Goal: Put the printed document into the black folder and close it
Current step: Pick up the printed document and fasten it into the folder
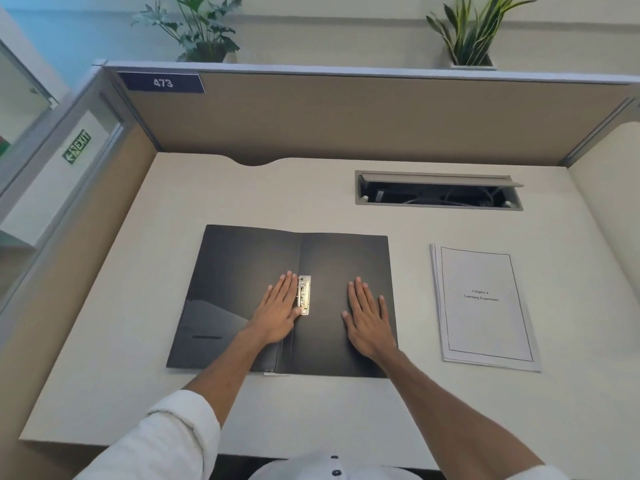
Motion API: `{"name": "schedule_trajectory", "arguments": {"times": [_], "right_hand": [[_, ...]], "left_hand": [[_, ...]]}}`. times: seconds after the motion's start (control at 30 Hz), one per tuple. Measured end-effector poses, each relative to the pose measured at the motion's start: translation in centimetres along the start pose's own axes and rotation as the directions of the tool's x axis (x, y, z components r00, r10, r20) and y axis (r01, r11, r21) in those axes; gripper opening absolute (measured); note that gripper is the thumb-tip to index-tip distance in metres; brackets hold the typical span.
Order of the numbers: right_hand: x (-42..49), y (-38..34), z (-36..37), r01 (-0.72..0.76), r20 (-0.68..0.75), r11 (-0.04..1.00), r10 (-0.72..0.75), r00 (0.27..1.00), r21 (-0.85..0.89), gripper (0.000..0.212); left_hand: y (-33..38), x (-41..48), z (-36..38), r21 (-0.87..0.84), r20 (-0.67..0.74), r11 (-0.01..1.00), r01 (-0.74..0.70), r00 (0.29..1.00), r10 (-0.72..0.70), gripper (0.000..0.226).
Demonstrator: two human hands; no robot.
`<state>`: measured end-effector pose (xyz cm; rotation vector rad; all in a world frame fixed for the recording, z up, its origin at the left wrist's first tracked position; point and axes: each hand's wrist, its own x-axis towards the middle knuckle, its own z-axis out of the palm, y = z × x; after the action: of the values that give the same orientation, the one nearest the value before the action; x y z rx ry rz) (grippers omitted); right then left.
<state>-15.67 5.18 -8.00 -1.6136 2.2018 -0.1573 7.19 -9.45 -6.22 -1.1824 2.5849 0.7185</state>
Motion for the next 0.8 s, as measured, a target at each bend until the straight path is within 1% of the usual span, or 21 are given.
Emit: {"name": "schedule_trajectory", "arguments": {"times": [0.33,0.47,0.53,0.6,0.63,0.8], "right_hand": [[0.1,0.2,0.5,0.004,-0.029,1.000,-0.004,1.000,-0.013,0.068],[0.2,0.2,0.6,0.003,-0.030,1.000,-0.004,1.000,-0.020,0.068],[0.3,0.3,0.7,0.003,-0.026,1.000,-0.003,1.000,-0.020,0.068],[0.3,0.4,0.8,0.003,-0.030,1.000,-0.003,1.000,-0.021,0.068],[0.3,0.4,0.8,0.003,-0.033,1.000,-0.003,0.999,-0.022,0.068],[0.3,0.4,0.8,0.002,-0.029,1.000,-0.003,1.000,-0.026,0.068]], "left_hand": [[0.0,0.1,0.5,0.030,-0.029,0.999,0.025,0.999,-0.025,0.085],[-0.4,0.3,0.3,-0.021,0.019,1.000,0.008,1.000,-0.008,0.081],[-0.5,0.0,-0.1,-0.102,0.040,0.995,0.010,0.999,-0.006,0.075],[-0.3,-0.6,-0.7,-0.214,0.003,0.977,0.006,1.000,-0.006,0.070],[-0.3,-0.8,-1.0,-0.243,-0.024,0.970,-0.006,1.000,0.000,0.067],[0.1,-2.0,-0.9,-0.184,-0.143,0.978,-0.094,0.987,0.068,0.055]]}}
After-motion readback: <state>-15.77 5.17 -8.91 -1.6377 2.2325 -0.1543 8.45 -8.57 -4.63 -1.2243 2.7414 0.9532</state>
